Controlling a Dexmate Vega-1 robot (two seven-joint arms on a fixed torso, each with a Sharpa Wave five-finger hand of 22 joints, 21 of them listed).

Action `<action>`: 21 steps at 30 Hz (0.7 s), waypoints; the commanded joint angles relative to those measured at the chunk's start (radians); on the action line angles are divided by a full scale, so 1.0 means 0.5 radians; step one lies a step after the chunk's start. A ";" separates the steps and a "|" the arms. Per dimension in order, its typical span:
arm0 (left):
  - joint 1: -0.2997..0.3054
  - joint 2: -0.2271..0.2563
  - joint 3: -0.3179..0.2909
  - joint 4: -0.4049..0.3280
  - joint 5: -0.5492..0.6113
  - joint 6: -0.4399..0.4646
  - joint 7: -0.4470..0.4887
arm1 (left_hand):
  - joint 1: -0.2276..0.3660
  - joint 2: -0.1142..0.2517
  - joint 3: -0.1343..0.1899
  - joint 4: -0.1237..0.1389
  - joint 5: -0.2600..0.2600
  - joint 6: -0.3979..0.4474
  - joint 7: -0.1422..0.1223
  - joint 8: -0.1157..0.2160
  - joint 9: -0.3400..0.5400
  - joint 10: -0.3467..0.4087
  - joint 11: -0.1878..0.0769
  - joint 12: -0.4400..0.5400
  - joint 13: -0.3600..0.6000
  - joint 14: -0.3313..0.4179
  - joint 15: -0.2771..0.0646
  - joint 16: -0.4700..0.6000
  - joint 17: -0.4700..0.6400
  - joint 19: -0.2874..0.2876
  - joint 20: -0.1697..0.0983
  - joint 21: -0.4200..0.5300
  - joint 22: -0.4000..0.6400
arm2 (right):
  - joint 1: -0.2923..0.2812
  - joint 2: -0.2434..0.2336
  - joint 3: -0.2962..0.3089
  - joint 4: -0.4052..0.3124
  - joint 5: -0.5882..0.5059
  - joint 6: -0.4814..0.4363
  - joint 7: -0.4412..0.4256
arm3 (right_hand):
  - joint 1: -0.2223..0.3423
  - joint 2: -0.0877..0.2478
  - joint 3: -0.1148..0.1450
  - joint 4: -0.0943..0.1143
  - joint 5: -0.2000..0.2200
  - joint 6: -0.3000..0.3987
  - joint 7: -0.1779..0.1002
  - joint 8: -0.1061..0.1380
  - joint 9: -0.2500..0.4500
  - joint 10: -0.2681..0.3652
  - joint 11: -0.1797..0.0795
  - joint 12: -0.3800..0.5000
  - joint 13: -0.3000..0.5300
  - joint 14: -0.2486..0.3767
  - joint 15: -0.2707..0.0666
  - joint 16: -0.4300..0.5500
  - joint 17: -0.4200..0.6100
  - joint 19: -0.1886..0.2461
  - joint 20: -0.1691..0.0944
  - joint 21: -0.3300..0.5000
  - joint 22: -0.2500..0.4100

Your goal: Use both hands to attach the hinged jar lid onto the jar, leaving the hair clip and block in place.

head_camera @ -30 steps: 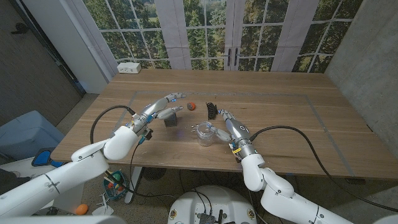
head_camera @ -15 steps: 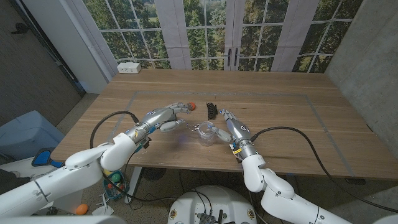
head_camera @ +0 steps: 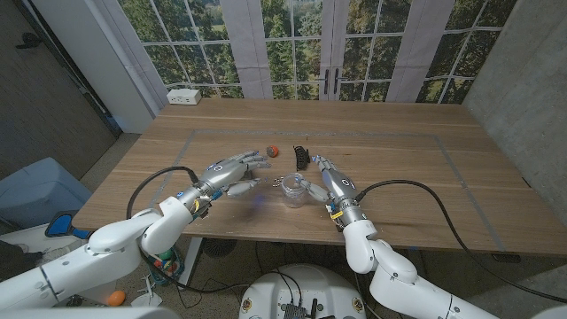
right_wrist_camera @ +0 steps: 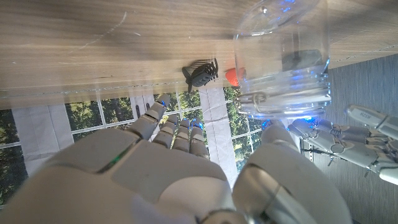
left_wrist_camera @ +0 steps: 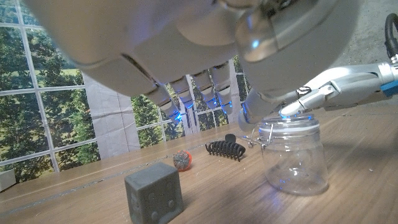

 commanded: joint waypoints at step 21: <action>-0.207 0.023 0.184 -0.047 -0.064 0.134 -0.455 | -0.038 0.029 0.208 0.244 -0.022 -1.014 -0.178 -0.002 0.008 -0.883 -0.133 -0.011 0.008 -0.395 -0.045 0.003 0.017 -0.346 0.036 -0.025 0.021 | 0.003 0.002 0.005 0.010 0.032 0.016 -0.011 | 0.112 0.044 0.021 -0.010 -0.005 0.025 0.009 0.015 0.004 0.021 0.001 0.009 0.007 0.004 -0.015 0.012 -0.007 0.020 -0.004 -0.022 0.009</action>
